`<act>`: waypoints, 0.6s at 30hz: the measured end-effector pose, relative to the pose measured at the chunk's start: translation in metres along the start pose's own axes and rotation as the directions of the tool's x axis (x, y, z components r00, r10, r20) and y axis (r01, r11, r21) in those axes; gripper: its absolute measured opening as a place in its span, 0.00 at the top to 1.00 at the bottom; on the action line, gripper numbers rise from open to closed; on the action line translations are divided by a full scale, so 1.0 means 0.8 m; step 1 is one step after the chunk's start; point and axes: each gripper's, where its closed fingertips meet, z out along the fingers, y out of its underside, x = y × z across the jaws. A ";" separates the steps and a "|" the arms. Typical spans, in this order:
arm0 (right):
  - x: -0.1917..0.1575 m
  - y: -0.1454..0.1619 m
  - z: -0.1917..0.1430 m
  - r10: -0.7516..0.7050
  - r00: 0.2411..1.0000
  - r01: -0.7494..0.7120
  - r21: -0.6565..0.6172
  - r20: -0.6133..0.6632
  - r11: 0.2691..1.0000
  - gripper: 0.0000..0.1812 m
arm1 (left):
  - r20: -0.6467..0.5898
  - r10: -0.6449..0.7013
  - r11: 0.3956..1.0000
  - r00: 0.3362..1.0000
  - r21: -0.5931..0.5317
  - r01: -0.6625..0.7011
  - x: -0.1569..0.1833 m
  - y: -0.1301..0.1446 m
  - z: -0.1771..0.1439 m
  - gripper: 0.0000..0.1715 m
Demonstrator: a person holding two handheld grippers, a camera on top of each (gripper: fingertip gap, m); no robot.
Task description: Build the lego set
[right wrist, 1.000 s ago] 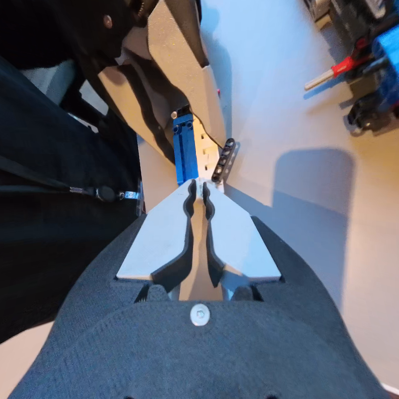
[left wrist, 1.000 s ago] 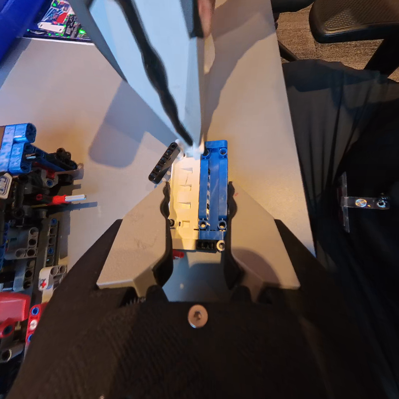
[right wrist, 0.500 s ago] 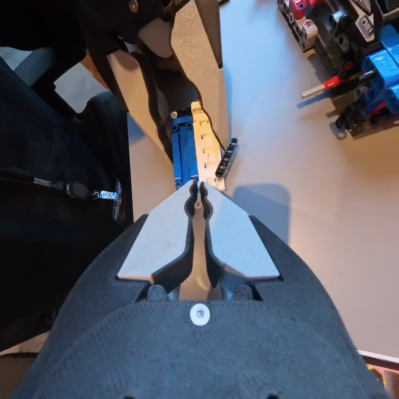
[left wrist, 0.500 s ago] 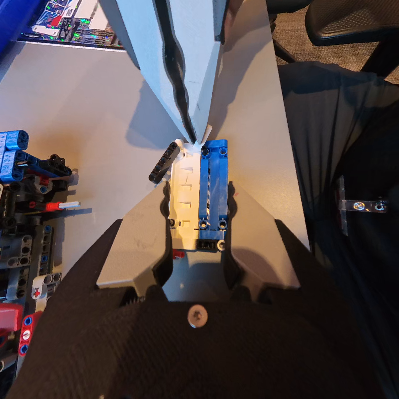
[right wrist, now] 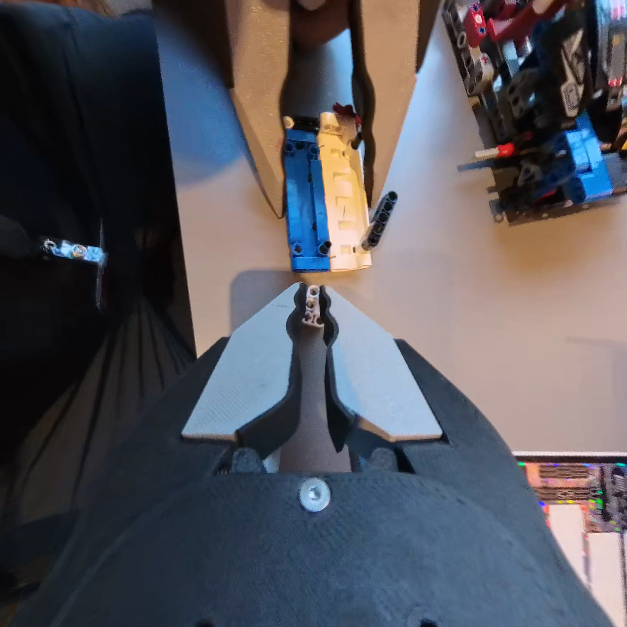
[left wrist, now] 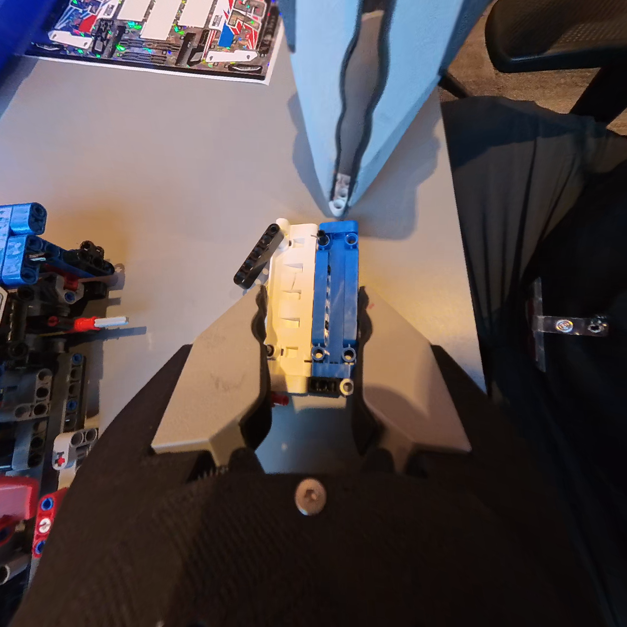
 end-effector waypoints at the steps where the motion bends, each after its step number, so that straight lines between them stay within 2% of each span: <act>1: -0.002 0.000 -0.002 -0.030 0.999 0.030 -0.005 -0.014 1.000 0.98 | 0.001 -0.001 1.000 1.000 -0.002 0.001 0.000 0.000 0.000 0.70; 5: -0.003 0.007 -0.007 -0.085 0.995 0.082 -0.061 -0.050 0.995 0.98 | 0.007 0.005 1.000 1.000 -0.009 -0.005 0.001 -0.001 0.000 0.70; 18: -0.002 0.014 -0.001 -0.037 0.994 0.016 -0.191 -0.104 0.982 0.98 | 0.016 0.027 0.999 1.000 -0.020 -0.027 0.002 -0.002 0.001 0.70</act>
